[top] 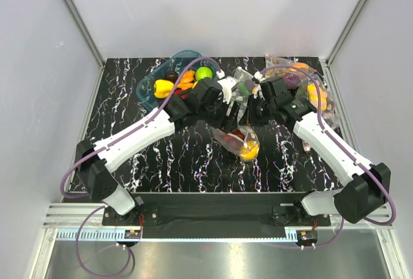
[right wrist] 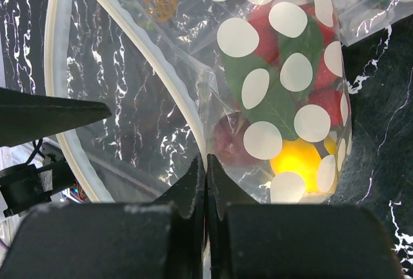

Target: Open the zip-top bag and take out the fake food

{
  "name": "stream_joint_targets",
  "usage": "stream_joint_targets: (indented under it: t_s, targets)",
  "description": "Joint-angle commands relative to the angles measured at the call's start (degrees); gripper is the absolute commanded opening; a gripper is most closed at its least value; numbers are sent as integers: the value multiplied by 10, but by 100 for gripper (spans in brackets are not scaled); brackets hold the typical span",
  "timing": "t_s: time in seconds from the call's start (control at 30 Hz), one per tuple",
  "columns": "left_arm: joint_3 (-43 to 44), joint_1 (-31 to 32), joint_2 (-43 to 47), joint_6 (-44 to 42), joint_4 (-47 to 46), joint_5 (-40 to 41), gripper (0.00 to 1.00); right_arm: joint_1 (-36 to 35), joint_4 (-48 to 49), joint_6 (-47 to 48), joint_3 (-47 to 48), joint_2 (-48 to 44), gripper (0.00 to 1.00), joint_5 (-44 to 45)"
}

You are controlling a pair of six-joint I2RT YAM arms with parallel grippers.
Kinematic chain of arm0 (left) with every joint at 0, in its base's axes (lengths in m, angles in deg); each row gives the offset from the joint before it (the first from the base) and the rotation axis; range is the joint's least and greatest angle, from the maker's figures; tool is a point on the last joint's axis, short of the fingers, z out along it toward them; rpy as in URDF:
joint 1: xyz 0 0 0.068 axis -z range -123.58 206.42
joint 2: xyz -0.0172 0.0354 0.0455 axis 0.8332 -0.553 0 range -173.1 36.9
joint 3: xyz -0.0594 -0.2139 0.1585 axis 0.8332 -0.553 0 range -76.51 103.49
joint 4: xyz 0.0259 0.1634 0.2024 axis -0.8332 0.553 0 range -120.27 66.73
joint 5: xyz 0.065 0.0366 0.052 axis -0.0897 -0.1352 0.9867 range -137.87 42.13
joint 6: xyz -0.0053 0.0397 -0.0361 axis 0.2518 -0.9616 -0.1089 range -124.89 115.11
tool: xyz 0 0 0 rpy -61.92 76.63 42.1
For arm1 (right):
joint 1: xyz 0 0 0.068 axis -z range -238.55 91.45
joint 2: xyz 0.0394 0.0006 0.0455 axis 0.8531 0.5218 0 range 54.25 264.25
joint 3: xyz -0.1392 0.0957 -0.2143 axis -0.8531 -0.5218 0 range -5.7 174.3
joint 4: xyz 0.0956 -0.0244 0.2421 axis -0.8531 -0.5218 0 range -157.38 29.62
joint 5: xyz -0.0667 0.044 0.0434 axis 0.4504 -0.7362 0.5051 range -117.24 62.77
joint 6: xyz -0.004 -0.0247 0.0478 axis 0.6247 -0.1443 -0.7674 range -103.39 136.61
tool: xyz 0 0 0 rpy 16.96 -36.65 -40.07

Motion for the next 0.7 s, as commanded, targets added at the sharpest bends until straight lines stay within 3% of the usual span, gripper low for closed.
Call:
stream_joint_targets:
  t_s: [0.0, 0.67]
  targets:
    - [-6, 1, -7, 11, -36, -15, 73, 3, 16, -9, -4, -30, 0, 6]
    - [-84, 3, -95, 2, -59, -84, 66, 4, 16, -17, -28, -30, 0, 9]
